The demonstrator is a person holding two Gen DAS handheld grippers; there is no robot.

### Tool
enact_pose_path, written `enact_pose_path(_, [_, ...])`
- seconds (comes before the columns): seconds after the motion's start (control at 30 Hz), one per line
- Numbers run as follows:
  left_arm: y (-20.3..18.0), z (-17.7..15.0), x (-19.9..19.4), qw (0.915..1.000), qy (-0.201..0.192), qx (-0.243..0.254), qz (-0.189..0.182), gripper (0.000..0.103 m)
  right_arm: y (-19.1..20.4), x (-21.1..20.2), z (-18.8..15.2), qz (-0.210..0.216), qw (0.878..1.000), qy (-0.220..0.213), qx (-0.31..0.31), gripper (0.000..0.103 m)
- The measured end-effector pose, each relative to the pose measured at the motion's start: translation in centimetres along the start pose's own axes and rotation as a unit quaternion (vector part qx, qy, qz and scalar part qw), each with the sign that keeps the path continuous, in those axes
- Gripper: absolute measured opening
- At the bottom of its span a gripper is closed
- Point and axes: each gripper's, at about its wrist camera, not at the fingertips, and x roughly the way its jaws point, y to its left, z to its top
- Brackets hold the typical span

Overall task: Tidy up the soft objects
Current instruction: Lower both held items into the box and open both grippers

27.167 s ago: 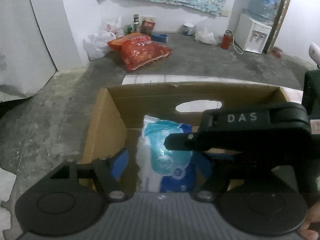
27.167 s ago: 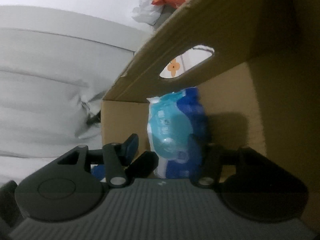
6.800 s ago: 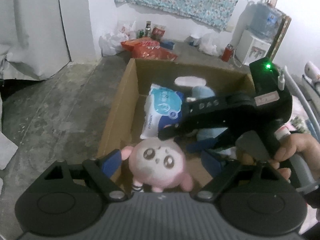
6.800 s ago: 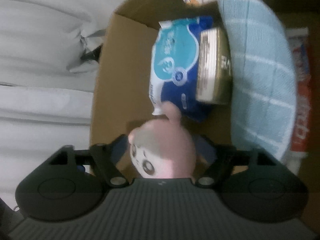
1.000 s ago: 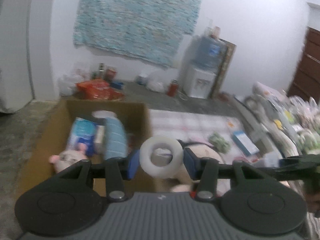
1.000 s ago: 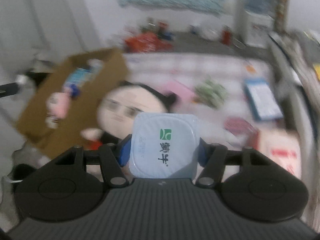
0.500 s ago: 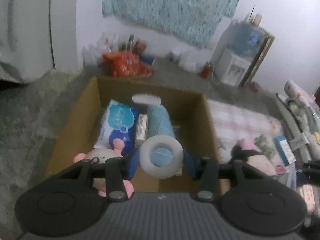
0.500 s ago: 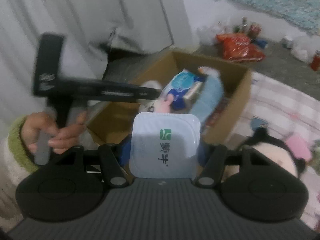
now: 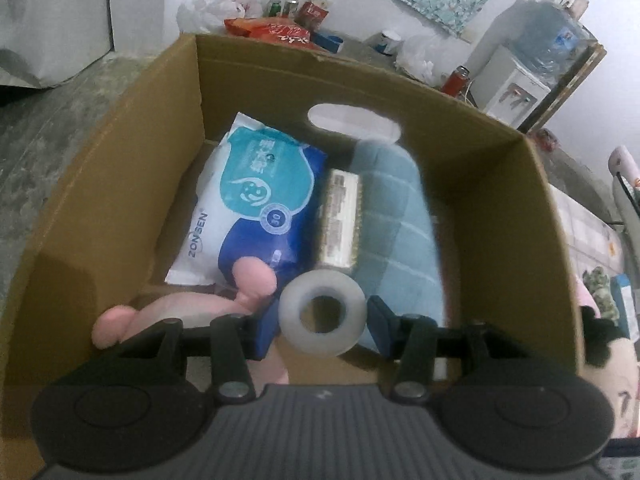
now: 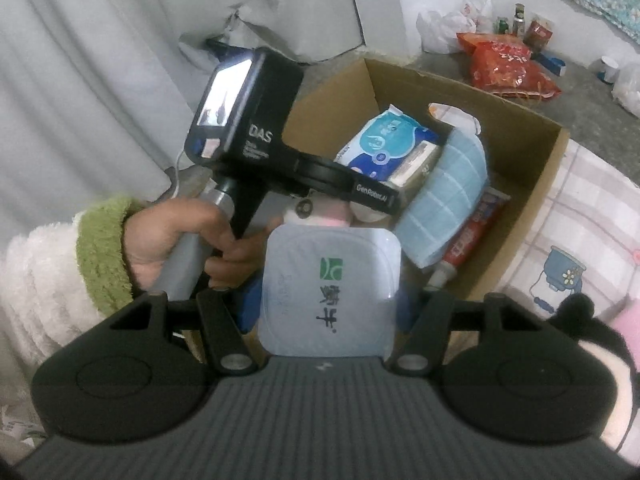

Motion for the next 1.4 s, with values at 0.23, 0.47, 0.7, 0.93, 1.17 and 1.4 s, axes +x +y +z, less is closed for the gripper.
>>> enact_pose_path(0.23, [0.0,0.2,0.8,0.9999,-0.009,0.012,-0.008,0.051,-0.8,1.3,0.5,-0.007,1.0,0.015,-0.006,0.061])
enact_pose_path(0.47, [0.4,0.6,0.2,0.9999,-0.005,-0.004,-0.015,0.052,-0.4,1.8,1.2,-0.009,0.999,0.025,-0.021,0.061])
enact_pose_path(0.7, [1.6,1.1,-4.8,0.9974,-0.053,-0.032,-0.037,0.071,-0.1,5.0,2.8,-0.009,0.998,0.053,-0.04,0.061])
enact_pose_path(0.93, [3.2,1.5,-8.1,0.9943,-0.083,-0.055,-0.037,0.075,-0.1,11.8,4.1,-0.019,0.992,0.116,-0.044,0.061])
enact_pose_path(1.17, [4.0,1.3,-7.6,0.9951,-0.071,-0.063,-0.028,0.075,-0.6,16.0,3.6,-0.047,0.985,0.162,-0.043,0.064])
enact_pose_path(1.4, [3.8,0.9,-8.3,0.9942,-0.08,-0.066,-0.028,0.076,-1.8,12.2,3.9,-0.033,0.992,0.12,0.0,0.075])
